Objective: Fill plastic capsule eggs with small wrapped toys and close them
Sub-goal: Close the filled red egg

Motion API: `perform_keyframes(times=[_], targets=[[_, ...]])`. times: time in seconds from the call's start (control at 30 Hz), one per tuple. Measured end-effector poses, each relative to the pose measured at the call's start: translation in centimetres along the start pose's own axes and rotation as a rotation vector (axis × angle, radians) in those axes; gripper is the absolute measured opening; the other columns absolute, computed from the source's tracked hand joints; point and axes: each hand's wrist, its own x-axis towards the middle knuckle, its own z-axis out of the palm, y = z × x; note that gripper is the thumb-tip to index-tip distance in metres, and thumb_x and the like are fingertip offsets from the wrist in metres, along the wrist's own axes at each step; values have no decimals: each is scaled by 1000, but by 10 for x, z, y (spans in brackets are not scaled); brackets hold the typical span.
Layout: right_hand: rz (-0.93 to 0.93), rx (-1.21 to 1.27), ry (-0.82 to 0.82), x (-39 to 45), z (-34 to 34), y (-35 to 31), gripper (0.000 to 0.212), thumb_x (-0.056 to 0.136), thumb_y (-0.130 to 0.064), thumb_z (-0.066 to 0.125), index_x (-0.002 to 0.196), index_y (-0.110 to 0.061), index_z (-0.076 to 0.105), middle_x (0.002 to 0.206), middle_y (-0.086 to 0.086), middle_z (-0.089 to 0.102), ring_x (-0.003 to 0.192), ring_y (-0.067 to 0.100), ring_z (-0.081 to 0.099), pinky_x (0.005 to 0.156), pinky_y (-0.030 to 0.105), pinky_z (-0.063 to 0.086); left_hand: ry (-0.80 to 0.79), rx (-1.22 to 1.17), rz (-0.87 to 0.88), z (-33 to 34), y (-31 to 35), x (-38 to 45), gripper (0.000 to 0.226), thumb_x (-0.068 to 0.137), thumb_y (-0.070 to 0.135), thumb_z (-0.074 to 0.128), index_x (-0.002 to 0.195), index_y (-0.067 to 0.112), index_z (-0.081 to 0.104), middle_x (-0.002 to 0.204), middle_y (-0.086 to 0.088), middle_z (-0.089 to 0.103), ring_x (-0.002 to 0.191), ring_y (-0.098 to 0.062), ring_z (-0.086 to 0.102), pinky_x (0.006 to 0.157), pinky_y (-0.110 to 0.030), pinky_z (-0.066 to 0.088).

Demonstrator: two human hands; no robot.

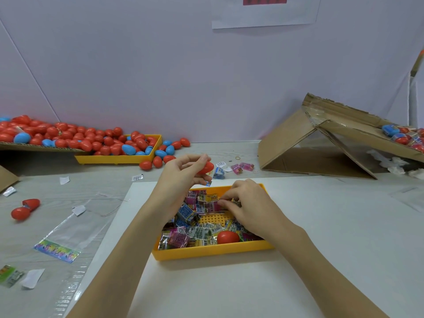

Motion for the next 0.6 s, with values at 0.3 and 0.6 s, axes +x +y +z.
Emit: perform_keyframes(times=[0.3,0.6], targets=[[6,73,47,1,-1,-3,19,101,-27,65,113,-20,78,103,0,69,91,10,59,83,26,49,-17,14,-10,-2,1,0,20,100,21,64,110,6,73,98,-13,75,75,-19,74,67,-21,60],[70,109,70,1,-3,-6,15,102,-29,64,106,-19,74,101,-3,74,88,6,60,81,18,47,-5,21,-13,-4,2,0,19,101,21,64,109,7,73,97,-10,74,76,-19,74,67,-21,59]])
